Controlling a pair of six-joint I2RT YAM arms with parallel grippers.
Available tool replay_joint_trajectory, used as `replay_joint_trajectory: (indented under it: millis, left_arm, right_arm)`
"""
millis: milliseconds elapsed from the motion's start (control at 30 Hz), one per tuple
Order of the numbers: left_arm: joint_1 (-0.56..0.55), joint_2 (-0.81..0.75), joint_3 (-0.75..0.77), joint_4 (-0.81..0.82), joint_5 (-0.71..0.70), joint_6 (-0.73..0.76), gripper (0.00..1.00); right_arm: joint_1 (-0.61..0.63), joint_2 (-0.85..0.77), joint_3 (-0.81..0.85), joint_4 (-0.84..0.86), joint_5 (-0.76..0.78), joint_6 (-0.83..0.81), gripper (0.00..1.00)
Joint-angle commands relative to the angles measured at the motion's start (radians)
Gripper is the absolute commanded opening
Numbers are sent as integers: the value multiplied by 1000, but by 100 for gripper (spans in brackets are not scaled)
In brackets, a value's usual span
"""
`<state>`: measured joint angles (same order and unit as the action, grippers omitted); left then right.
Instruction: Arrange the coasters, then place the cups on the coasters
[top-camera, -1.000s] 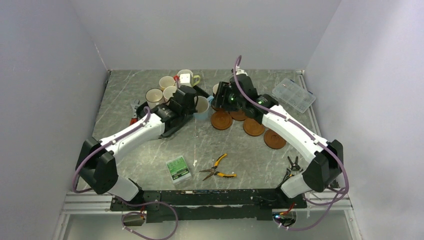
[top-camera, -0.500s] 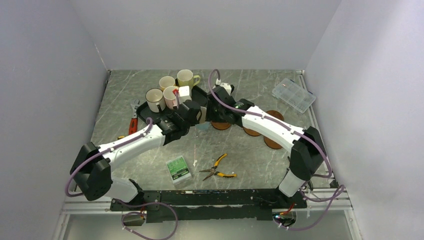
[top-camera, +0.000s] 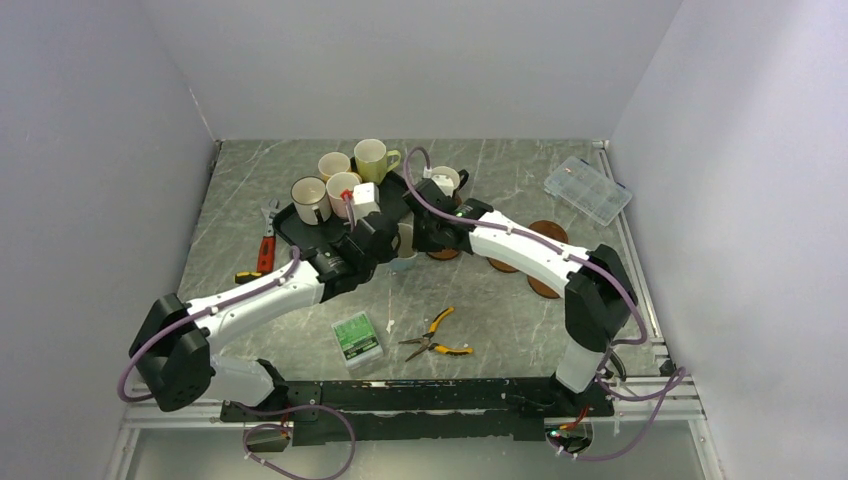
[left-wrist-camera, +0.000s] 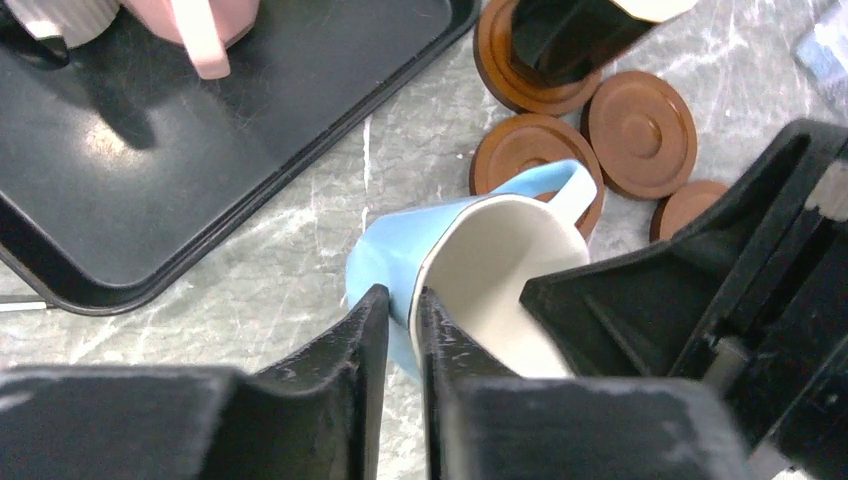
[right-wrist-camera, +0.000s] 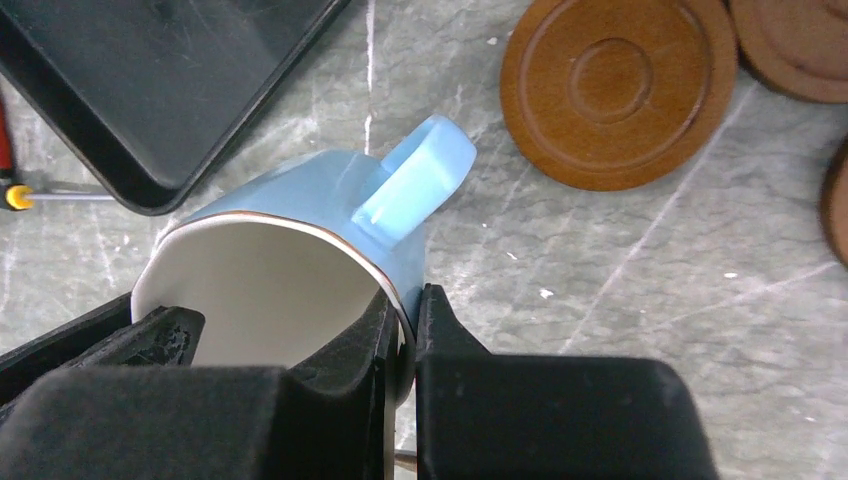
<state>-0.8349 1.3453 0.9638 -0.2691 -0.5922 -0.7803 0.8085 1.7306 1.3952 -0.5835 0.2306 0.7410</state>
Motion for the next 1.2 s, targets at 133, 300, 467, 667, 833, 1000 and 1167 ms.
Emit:
replay_joint_trajectory:
  millis: [133,300,467,667,833,1000,1167]
  left_arm:
    - [8,-74,78,-128,148,98,71]
    - [30,-104,94,-189,318,244,89]
    - [156,-177,87,-179,593,318,93]
    - [377,-153,181,-297,690,446,93]
    - [470,-146,214,-324,602,560,93]
    - [502,-169,132,-255,508,613,93]
    - [557,-184,58,-180,443,590,93]
  right_arm:
    - [-33,-91,118,-150,85,-79,0]
    - [-71,-171,103,-235,103,-124,0]
    - [-182,-285,64,-306,53,-212,0]
    - [-398,-315,34,-324,-3,-319,0]
    - [-515,-242,109,-333,-14,-356,0]
    - [-580,-157,162,-309,1,-314,0]
    - [-587,-82,189,-279,27,-252,0]
